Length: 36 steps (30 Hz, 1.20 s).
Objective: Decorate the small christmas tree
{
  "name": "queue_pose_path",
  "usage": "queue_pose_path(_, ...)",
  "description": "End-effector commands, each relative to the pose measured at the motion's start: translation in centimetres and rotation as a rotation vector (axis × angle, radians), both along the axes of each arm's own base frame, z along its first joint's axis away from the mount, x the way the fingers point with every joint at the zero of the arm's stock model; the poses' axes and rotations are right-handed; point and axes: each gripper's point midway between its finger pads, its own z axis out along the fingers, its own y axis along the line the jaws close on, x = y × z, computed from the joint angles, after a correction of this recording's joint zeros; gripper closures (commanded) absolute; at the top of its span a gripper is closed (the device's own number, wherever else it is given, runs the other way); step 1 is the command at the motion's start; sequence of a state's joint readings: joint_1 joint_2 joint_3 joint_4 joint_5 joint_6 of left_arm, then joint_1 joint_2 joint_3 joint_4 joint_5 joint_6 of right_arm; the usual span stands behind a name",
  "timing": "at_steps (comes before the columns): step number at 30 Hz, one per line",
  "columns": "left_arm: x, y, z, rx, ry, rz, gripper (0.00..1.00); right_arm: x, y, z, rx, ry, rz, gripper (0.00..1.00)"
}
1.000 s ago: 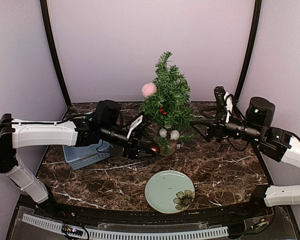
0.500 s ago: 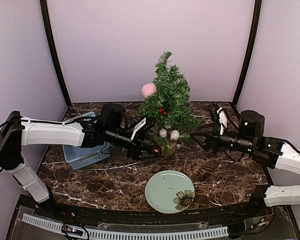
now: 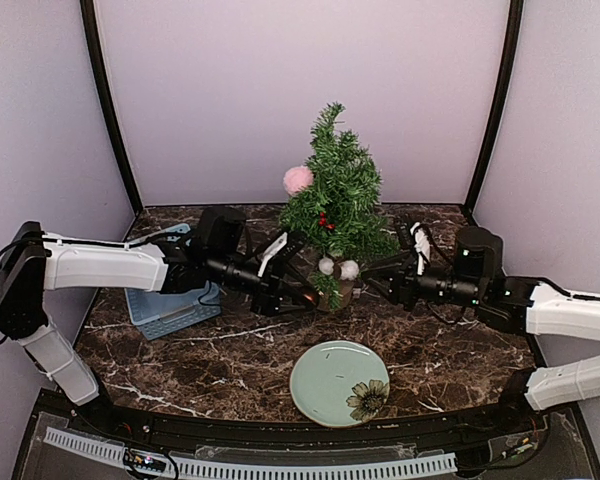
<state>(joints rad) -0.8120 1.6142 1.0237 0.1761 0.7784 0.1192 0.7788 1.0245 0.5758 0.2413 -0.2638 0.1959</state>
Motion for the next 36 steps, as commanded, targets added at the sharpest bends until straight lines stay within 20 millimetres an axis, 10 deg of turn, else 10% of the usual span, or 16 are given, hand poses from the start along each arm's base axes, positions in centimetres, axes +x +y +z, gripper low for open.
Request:
queue_pose_path(1,-0.2,0.3,0.4,-0.020,0.004,-0.011,0.75,-0.3,2.0,1.3,0.046,-0.064,0.057,0.69)
queue_pose_path(36,-0.7,0.7,0.6,-0.031,0.012,-0.017,0.75,-1.0,8.4,-3.2,-0.119,-0.096,0.181,0.70)
